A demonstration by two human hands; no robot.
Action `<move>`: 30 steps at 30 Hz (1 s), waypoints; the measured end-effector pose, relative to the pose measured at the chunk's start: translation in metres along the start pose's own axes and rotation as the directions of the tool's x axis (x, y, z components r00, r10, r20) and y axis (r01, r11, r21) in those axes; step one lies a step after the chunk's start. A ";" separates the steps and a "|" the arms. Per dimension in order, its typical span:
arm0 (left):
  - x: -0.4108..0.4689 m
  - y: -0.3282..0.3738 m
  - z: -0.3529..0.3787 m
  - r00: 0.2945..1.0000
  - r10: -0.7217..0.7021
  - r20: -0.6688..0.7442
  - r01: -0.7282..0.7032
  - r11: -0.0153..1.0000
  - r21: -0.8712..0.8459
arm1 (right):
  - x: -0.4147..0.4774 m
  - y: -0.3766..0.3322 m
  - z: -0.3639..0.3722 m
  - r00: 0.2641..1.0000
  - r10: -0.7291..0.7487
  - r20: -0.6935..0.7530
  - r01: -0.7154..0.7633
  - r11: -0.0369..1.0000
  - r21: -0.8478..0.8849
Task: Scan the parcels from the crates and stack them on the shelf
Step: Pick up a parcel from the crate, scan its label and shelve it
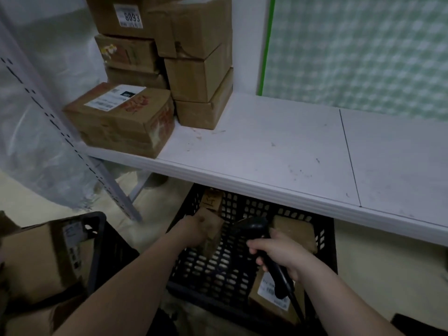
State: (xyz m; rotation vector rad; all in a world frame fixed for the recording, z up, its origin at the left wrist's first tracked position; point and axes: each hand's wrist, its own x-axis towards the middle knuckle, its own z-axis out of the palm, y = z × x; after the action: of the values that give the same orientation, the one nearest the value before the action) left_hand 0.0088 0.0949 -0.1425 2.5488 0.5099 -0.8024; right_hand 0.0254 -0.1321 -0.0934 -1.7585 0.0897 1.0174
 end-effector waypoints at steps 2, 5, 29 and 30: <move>0.014 -0.005 0.018 1.000 -0.014 -0.002 0.014 1.000 0.024 | 0.010 0.013 0.004 0.999 0.033 -0.037 -0.033 0.999 0.014; 0.027 -0.004 0.035 0.998 -0.054 0.013 0.053 0.998 0.036 | 0.023 0.029 0.007 0.993 0.068 -0.092 -0.065 0.997 0.030; 0.031 -0.018 0.063 0.936 -0.222 -0.274 0.163 0.961 -0.222 | 0.039 0.049 0.004 0.986 0.073 -0.149 -0.053 0.990 0.129; 0.026 -0.015 0.058 0.935 -0.230 -0.270 0.153 0.948 -0.278 | 0.036 0.048 0.003 0.986 0.061 -0.152 -0.041 0.991 0.131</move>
State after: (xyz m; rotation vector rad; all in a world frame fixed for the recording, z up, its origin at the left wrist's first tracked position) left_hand -0.0038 0.0850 -0.2056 2.4124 0.9109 -0.3776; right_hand 0.0223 -0.1370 -0.1528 -1.7237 0.2944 0.8893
